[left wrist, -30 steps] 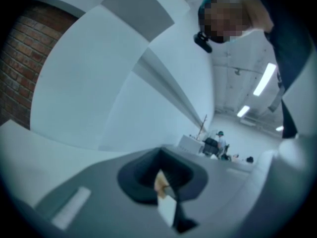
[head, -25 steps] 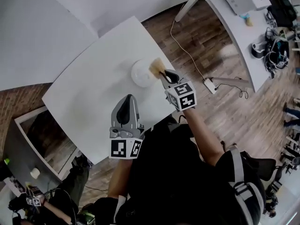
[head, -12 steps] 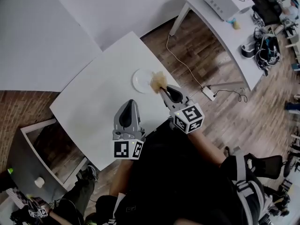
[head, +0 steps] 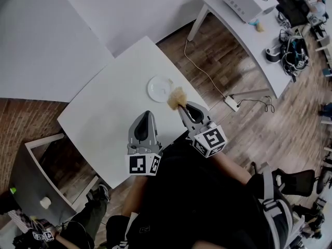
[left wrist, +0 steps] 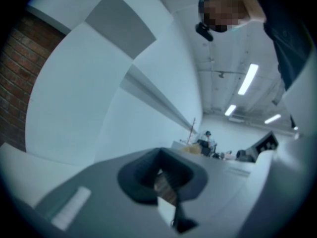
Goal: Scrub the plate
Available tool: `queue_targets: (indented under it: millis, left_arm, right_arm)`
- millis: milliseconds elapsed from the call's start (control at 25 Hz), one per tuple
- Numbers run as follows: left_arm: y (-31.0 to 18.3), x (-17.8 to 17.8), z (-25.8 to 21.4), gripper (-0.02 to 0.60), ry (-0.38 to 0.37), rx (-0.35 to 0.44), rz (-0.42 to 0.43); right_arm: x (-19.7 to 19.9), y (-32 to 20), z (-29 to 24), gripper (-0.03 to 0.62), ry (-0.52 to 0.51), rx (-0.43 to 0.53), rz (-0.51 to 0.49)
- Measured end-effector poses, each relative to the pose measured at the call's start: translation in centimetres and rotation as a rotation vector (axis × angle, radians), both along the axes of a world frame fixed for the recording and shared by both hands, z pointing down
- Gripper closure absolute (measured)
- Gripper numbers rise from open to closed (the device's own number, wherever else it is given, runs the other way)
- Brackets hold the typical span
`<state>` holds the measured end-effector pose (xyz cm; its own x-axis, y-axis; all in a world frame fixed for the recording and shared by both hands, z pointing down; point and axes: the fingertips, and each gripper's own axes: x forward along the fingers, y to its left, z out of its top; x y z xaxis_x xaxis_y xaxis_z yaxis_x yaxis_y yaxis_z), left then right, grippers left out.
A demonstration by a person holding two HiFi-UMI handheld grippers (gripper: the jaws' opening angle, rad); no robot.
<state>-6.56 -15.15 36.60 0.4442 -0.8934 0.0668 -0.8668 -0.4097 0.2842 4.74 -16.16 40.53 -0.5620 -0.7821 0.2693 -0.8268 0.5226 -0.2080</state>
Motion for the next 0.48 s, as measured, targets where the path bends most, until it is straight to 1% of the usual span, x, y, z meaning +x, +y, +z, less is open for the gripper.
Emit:
queue_targets:
  millis: [240,480]
  left_arm:
    - [0.29,-0.14,0.35,0.578,-0.008,-0.008,-0.002]
    - [0.07,-0.25,-0.02,0.578,-0.020,0.008,0.005]
  right_arm:
    - [0.28,-0.33,-0.35,0.553,-0.003,0.016,0.008]
    - [0.24,-0.66,-0.67,0.553,-0.006,0.027,0.016]
